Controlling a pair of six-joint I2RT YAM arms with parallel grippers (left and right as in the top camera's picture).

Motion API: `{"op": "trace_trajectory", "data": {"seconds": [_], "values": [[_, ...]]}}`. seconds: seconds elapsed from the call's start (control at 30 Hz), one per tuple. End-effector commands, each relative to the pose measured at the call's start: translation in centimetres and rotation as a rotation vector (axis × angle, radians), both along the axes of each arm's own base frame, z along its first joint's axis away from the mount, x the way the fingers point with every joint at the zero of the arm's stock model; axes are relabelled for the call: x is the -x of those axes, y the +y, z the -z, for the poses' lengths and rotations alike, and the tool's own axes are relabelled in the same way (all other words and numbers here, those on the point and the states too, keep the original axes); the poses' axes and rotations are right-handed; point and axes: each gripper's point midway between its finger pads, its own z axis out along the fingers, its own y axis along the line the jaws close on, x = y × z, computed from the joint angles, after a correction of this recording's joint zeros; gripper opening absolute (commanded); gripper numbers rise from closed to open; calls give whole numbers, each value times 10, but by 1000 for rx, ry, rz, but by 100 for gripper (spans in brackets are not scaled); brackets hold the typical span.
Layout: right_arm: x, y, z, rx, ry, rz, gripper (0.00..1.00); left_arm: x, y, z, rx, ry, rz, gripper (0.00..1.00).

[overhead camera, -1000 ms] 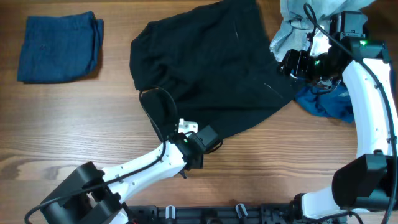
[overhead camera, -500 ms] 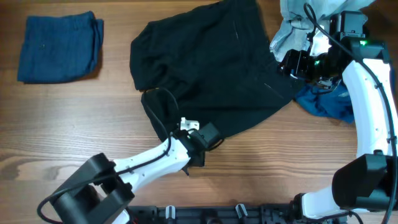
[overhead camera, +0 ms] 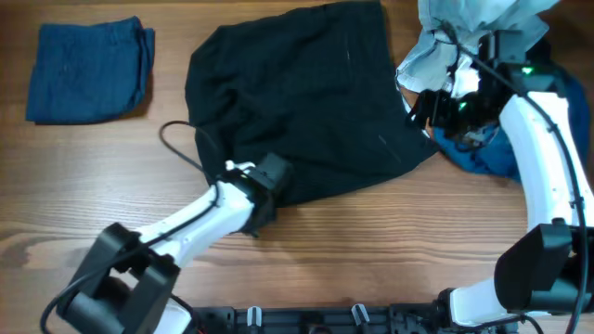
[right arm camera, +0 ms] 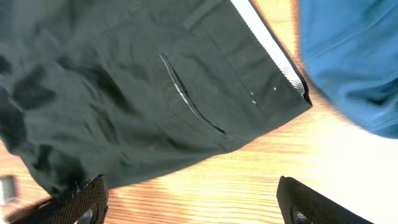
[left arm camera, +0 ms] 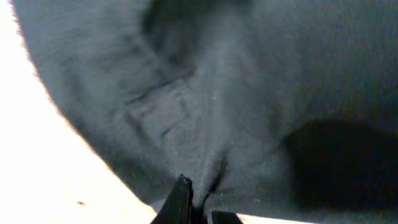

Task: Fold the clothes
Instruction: 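Grasp the shorts' bottom hem with both grippers and fold it upward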

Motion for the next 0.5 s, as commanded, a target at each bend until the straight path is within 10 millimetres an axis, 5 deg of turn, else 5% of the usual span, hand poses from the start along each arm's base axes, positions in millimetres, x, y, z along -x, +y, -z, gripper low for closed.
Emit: {"op": "trace_trajectory", "data": {"seconds": [0.0,0.2,0.47], "values": [[13,17,24,-25,60,-25,87,-27,31,-13,-18,-104,-124,4],[29,40,51,-23,101,-69,86,-70,70,-19,19,-212,-258,4],[27,43,84,77,54,-87,82,-90,108,-24,7,-267,-300,4]]}}
